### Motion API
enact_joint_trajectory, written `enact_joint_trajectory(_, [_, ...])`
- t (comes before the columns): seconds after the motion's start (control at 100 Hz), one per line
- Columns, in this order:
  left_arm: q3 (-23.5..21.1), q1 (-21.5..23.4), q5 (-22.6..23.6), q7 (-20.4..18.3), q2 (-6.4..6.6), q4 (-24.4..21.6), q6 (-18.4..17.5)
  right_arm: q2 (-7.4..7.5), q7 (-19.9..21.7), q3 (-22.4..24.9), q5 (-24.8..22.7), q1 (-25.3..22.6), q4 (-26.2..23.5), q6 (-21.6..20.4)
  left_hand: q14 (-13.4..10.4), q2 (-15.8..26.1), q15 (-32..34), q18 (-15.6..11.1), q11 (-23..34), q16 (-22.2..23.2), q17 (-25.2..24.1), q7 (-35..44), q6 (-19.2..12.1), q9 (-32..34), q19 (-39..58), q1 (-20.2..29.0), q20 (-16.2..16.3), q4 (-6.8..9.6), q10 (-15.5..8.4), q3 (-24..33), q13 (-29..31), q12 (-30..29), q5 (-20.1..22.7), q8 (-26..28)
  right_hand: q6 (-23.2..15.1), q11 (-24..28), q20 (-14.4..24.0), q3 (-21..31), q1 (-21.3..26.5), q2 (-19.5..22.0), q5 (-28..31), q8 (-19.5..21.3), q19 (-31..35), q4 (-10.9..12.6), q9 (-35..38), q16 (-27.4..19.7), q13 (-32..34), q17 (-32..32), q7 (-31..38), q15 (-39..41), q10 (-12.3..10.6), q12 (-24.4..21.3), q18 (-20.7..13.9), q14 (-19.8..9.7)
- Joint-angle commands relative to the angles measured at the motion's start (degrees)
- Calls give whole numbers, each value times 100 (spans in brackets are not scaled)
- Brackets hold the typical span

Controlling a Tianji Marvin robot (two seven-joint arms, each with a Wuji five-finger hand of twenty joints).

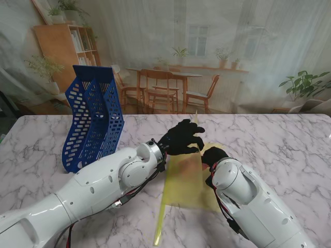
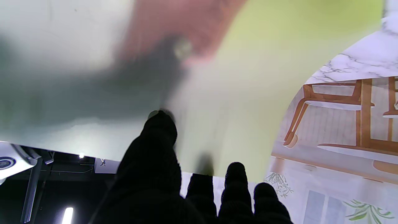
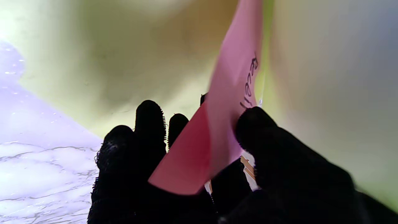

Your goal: Open the sliding file folder, put the receipt in and insert it into the document holder

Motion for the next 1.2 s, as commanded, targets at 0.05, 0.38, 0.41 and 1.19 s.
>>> enact_joint_trajectory(0.05, [-18,-7,-1,-74,-14,-11,-25,-119,-65,-87,1,44,69,72,-90,398,-5,-23,-35,-1,-89,289,329,99,-171,109,-95,-17,23,-51,15,65,274,96,-150,312,89,263,204,-34,327,-11,365,-86,415,139,425,319,275,468,-82,88,5,136])
enact_joint_trajectory(0.38, [43,-54,-45,-33,-71,31,37,-478,-804,-213,469,108,212,286,-89,398,2,-23,-26,2,-89,290,340,90,-174,110,-98,-17,19,-52,7,70,278,91,62,278,57,570,217,-87,509,-88,523,-112,660,138,665,595,191,588,7,85,90,271])
enact_joint_trajectory(0.41, [43,-52,-49,-34,-72,31,41,-510,-889,-205,489,106,233,278,-87,397,2,-21,-25,3,-89,289,339,88,-175,111,-98,-17,14,-52,6,70,277,89,57,281,54,578,229,-102,507,-88,525,-112,665,139,670,596,191,593,8,86,87,275])
enact_joint_trajectory(1.19, [39,-6,-65,65,-107,49,116,-657,-950,-828,437,257,457,724,-86,375,25,-18,7,11,-87,287,367,107,-170,114,-95,-15,16,-49,17,84,332,29,-1048,315,74,-40,-332,215,102,-899,211,-171,-554,182,-452,-222,-637,499,-62,91,-381,-73])
